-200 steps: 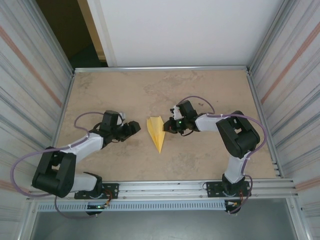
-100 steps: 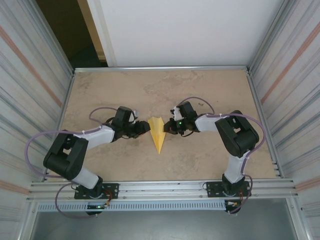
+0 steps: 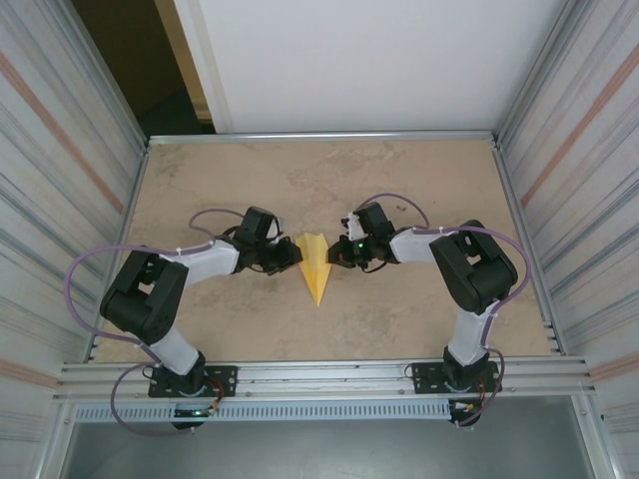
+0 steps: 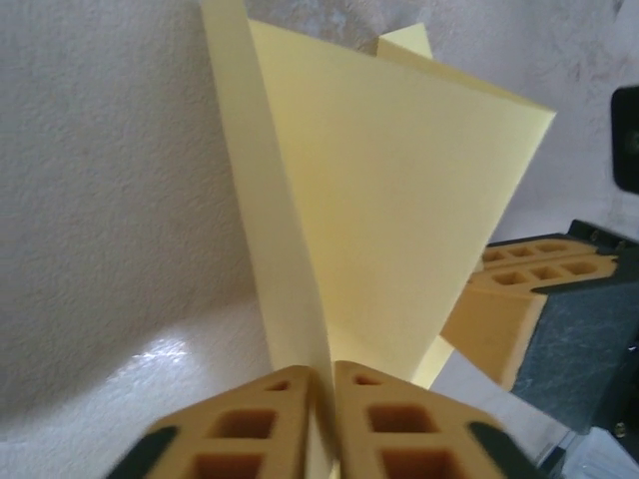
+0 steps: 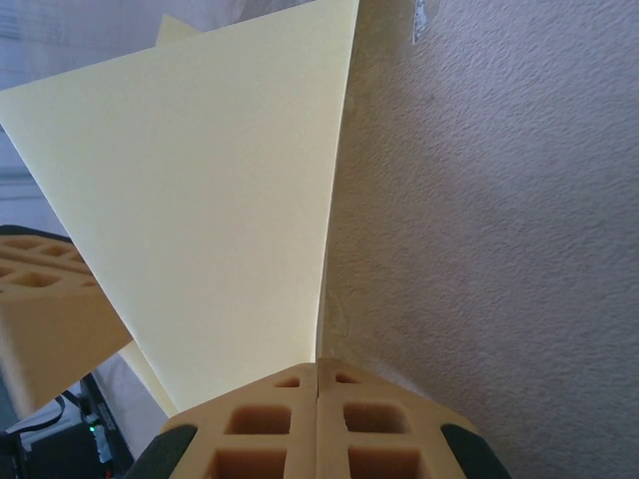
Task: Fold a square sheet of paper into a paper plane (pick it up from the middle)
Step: Turn over the paper at the center of the table, then move the paper plane to the top-center of the table.
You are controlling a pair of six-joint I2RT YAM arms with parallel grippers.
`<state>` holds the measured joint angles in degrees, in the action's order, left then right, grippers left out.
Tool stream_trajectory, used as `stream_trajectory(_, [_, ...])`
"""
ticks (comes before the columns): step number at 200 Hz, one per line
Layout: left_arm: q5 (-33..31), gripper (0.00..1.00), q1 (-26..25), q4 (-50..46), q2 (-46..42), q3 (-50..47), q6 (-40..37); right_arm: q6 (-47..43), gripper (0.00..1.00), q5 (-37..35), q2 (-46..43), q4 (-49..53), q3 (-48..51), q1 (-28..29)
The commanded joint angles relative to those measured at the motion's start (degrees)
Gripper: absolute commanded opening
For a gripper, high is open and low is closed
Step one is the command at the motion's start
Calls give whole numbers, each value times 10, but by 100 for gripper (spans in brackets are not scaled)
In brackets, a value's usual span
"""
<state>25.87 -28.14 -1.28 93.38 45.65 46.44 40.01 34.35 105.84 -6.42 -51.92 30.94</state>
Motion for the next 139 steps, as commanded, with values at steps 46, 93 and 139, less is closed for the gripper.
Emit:
stream_trajectory(46, [-19,0,16,-41,-35,-3,-33,-7,5,-16,-29,12,15,-23])
stream_trajectory(93, [-8,0,26,-18,-51,-23,-51,-12,4,-30,-45,18,29,-42])
stream_trajectory(139, [-20,0,28,5,-55,-44,-52,-10,4,-55,-54,19,43,-48])
